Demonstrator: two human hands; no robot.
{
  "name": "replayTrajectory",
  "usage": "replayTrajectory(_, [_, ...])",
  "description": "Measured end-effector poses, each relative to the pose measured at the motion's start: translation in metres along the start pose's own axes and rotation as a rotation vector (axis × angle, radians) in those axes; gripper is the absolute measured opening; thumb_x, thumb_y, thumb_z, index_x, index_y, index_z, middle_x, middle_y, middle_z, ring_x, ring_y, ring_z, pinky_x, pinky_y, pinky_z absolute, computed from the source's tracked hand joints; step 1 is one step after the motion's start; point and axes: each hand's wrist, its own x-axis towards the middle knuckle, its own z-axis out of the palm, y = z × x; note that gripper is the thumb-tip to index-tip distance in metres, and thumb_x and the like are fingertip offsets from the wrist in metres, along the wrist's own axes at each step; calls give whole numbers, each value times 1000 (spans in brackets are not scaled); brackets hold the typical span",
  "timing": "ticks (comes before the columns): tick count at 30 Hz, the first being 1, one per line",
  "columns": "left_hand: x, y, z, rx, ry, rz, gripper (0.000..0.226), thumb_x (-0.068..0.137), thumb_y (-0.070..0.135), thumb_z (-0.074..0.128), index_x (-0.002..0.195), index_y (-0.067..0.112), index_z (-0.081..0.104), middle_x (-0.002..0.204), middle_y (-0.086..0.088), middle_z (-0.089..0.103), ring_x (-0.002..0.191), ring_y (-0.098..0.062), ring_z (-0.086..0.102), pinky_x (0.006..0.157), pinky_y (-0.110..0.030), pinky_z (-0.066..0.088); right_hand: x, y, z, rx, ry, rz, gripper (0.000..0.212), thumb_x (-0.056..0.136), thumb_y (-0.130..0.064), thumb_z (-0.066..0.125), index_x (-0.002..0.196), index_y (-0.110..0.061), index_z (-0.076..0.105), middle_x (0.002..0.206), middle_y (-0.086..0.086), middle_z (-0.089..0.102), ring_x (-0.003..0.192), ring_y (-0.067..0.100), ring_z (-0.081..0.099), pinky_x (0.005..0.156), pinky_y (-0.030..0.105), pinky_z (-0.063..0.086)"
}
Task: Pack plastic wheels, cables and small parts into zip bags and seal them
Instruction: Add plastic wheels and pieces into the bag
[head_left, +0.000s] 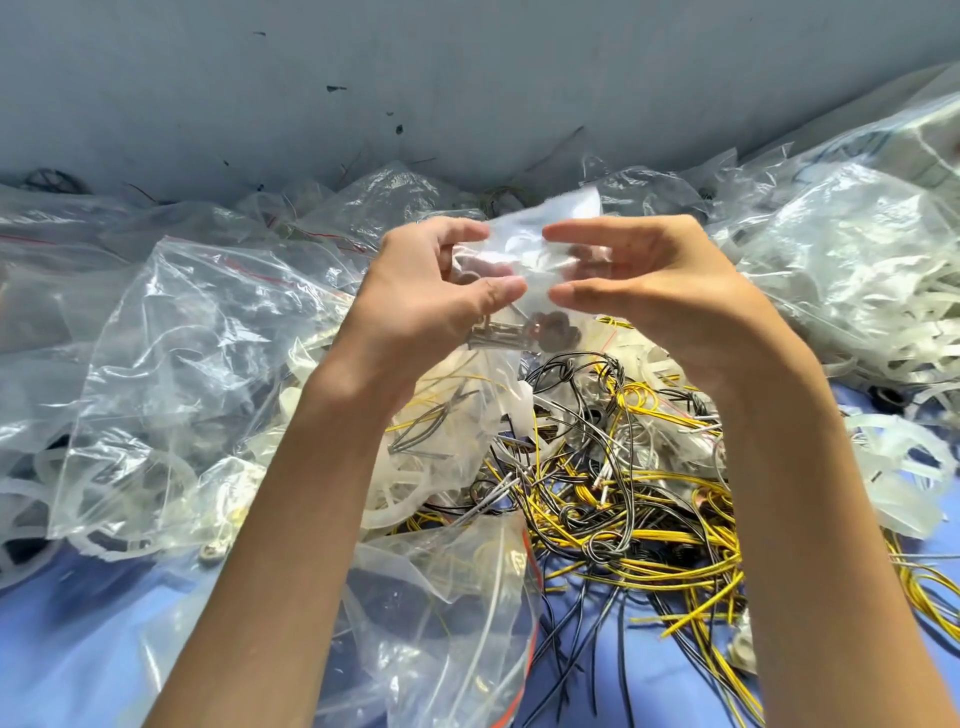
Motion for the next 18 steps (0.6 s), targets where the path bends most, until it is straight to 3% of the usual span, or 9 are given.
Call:
replayTrajectory(3, [-1,3,-2,101,30,64,28,76,8,77,99,20,67,73,7,63,58,5,58,54,-11,45,3,1,0,-72,38,-34,35,73,4,74,102,-16,69,73,1,50,64,7,47,64,15,43])
replayTrajectory(6, [-4,6,-2,207,74,120,13,78,20,77,76,29,69,64,9,61,57,-3,56,52,-14,46,2,1,1,-188,41,-74,12,81,-12,73,88,-21,72,74,9,49,68,17,40,65,30,33])
replayTrajectory(8, [-5,8,-1,347,129,173,15,80,32,74,70,33,64,76,4,59,65,-5,56,58,-10,43,2,1,2,-207,74,-74,5,86,-20,68,83,-18,70,74,10,51,70,19,41,68,33,30])
replayTrajectory(10, [-5,10,1,399,168,198,19,83,40,69,70,31,59,89,-1,59,76,-15,62,76,-22,49,3,0,2,-212,99,-66,13,91,-25,61,82,-16,65,79,9,56,75,18,46,72,33,36])
replayTrajectory(12, [-7,15,6,306,195,195,23,87,41,65,73,25,56,78,1,61,69,-23,62,74,-40,53,2,-4,2,-143,89,-45,14,94,-28,56,87,-16,57,88,7,57,84,15,51,83,37,45])
replayTrajectory(14, [-8,19,12,176,242,213,23,89,37,62,74,23,51,70,3,62,68,-28,65,69,-46,54,0,-6,1,-73,3,4,19,88,-36,58,92,-18,51,91,1,60,87,11,56,89,37,49])
replayTrajectory(16, [-9,21,17,87,266,247,21,91,32,61,77,24,49,75,-2,67,72,-28,68,69,-47,55,-4,-7,1,-36,-109,33,23,83,-36,58,92,-17,50,81,-7,65,78,7,61,85,34,50])
replayTrajectory(18, [-6,23,18,8,220,235,17,92,29,61,81,23,50,82,-10,69,70,-28,68,67,-44,57,-5,-6,4,-1,-115,18,11,91,-24,55,88,-16,47,71,-8,63,65,4,61,75,32,52])
